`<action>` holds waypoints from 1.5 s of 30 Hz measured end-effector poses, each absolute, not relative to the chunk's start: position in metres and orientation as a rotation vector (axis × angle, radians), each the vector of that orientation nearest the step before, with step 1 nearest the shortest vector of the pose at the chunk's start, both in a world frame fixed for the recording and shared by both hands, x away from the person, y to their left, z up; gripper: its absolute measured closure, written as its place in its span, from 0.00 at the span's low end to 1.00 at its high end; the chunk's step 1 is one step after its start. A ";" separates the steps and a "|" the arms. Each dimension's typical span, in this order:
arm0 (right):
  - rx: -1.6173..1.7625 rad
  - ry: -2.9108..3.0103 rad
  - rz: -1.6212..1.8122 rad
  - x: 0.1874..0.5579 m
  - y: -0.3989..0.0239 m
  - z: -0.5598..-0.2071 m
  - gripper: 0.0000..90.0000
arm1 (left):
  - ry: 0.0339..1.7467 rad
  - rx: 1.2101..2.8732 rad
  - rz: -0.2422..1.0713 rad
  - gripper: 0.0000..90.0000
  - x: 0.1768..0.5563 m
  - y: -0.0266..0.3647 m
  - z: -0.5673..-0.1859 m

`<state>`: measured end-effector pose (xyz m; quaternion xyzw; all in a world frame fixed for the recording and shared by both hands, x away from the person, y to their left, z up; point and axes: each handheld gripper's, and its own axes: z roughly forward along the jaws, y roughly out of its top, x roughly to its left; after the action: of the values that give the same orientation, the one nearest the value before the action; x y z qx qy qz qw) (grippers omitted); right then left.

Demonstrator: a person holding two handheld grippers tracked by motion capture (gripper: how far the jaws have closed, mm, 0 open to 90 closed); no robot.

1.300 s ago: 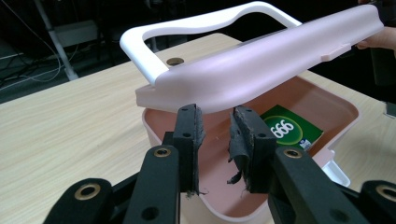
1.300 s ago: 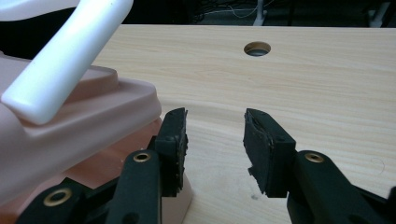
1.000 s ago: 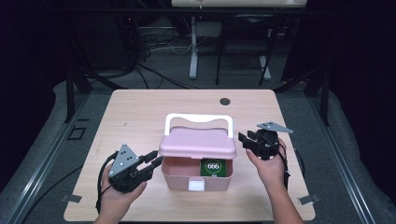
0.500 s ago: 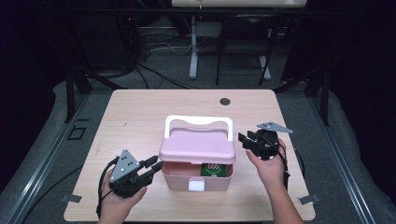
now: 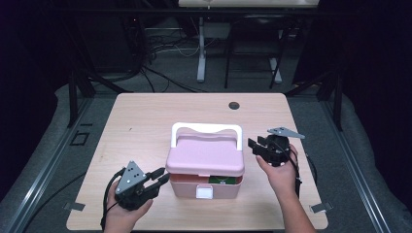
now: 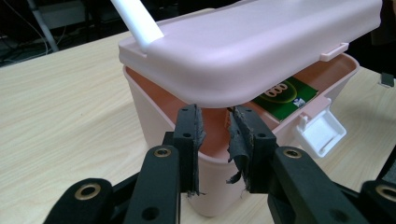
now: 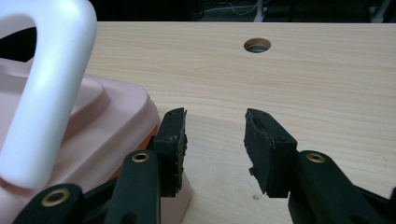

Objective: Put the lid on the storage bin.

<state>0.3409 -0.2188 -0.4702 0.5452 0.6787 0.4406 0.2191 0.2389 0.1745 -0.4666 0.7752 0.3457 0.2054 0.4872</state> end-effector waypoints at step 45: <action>1.513 1.867 1.230 0.341 -0.221 -0.471 0.64 | 0.923 1.877 0.456 0.77 0.241 0.189 -0.486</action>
<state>0.3412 -0.2214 -0.4706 0.5468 0.6747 0.4447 0.2192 0.2409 0.1893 -0.4858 0.7693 0.3782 0.1870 0.4797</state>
